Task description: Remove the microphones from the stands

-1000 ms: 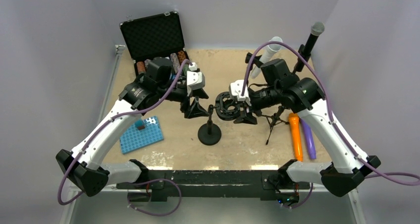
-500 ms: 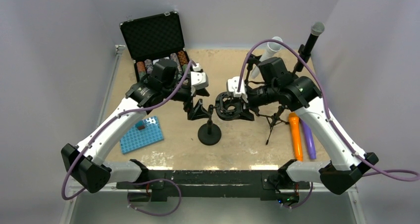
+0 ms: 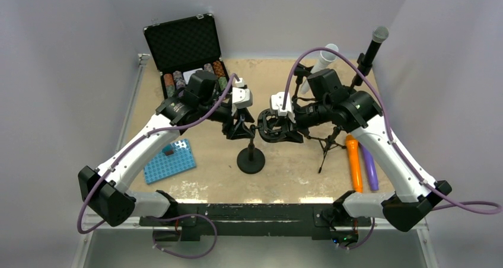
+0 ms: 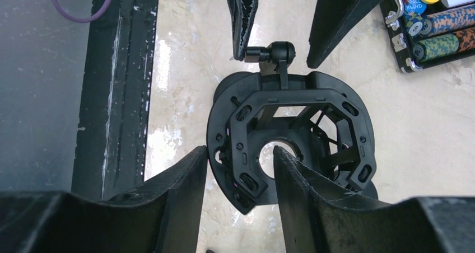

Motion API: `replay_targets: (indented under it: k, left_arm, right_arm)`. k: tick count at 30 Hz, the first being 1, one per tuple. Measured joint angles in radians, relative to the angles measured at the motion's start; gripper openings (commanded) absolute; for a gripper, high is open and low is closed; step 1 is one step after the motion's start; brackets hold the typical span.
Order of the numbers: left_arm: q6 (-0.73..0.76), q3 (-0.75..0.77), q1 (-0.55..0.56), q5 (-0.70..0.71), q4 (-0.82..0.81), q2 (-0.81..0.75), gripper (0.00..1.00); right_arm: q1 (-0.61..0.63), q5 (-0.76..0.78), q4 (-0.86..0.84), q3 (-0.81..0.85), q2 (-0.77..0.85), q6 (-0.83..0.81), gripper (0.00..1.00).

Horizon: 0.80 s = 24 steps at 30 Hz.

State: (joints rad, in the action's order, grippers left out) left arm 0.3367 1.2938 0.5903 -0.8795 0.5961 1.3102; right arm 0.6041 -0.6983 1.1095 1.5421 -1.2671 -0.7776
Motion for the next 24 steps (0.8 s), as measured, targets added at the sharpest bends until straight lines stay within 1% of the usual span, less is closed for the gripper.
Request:
replay_targets:
  k: [2,5,8,9,10,11,12,14,15,24]
  left_arm:
    - [0.001,0.0,0.0,-0.007,0.002,0.005,0.49]
    - [0.007,0.0,0.0,-0.016,0.006,0.006,0.35]
    - [0.016,0.0,0.001,-0.022,0.008,0.006,0.27]
    - [0.017,0.0,0.001,-0.022,0.009,0.006,0.21]
    - [0.018,0.0,0.001,-0.022,0.008,0.006,0.14]
    - [0.019,0.0,0.001,-0.023,0.008,0.006,0.04]
    - [0.021,-0.004,0.001,-0.025,0.003,0.006,0.0]
    - [0.025,-0.013,0.001,-0.034,-0.014,0.006,0.0]
    - [0.027,-0.019,0.001,-0.042,-0.023,0.005,0.0]
    - [0.034,-0.087,-0.001,-0.056,-0.091,-0.035,0.0]
  right_arm:
    - [0.002,0.0,0.0,0.0,-0.003,0.0,0.48]
    - [0.005,0.0,-0.002,0.0,-0.004,0.0,0.45]
    - [0.006,-0.001,-0.004,0.0,-0.005,0.001,0.38]
    - [0.006,-0.002,-0.004,0.0,-0.005,0.002,0.34]
    - [0.007,-0.003,-0.004,0.0,-0.006,0.004,0.27]
    - [0.007,-0.005,-0.003,0.0,-0.007,0.004,0.21]
    - [0.008,-0.011,0.002,0.0,-0.009,0.011,0.15]
    - [0.012,-0.025,0.019,-0.001,-0.013,0.014,0.05]
    - [0.015,-0.031,0.029,-0.004,-0.016,0.019,0.03]
    - [0.023,-0.053,0.035,-0.011,-0.023,0.027,0.02]
